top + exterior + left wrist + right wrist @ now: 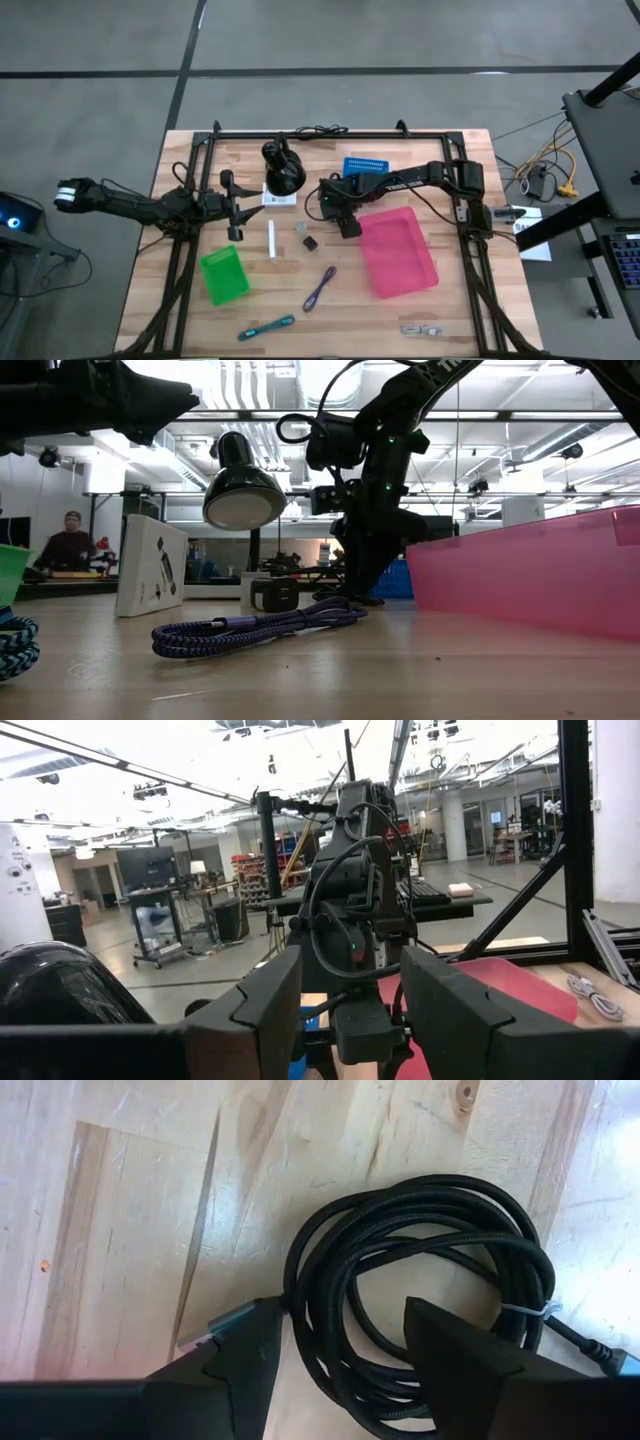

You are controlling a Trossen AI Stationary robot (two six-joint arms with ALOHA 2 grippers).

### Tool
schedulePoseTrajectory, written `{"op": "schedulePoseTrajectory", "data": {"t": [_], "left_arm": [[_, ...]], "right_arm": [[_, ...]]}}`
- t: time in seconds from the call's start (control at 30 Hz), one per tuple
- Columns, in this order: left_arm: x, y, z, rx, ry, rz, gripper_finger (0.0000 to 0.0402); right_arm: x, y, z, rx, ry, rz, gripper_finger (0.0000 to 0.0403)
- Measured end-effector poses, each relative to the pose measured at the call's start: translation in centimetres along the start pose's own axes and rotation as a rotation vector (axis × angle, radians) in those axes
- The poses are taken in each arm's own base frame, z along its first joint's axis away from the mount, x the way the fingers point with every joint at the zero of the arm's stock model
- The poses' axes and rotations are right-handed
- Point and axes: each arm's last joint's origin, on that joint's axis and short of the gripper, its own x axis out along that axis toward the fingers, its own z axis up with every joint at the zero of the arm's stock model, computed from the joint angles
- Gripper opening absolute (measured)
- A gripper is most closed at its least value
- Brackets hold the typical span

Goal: Pick and place items into bin
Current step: Put the black charger cable into the pink bin

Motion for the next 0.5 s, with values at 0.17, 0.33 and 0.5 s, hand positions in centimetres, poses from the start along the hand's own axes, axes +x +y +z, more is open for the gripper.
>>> {"op": "schedulePoseTrajectory", "data": {"t": [0.17, 0.33, 0.5], "left_arm": [[0.0, 0.0, 0.0, 0.0, 0.0, 0.0, 0.0157], [0.0, 0.0, 0.0, 0.0, 0.0, 0.0, 0.0157], [0.0, 0.0, 0.0, 0.0, 0.0, 0.0, 0.0157]], "right_arm": [[0.01, 0.0, -0.01, 0.001, 0.0, 0.0, 0.0162], [0.01, 0.0, -0.01, -0.001, 0.0, 0.001, 0.0122], [0.01, 0.0, -0.01, -0.002, 0.0, 0.001, 0.0088]]}}
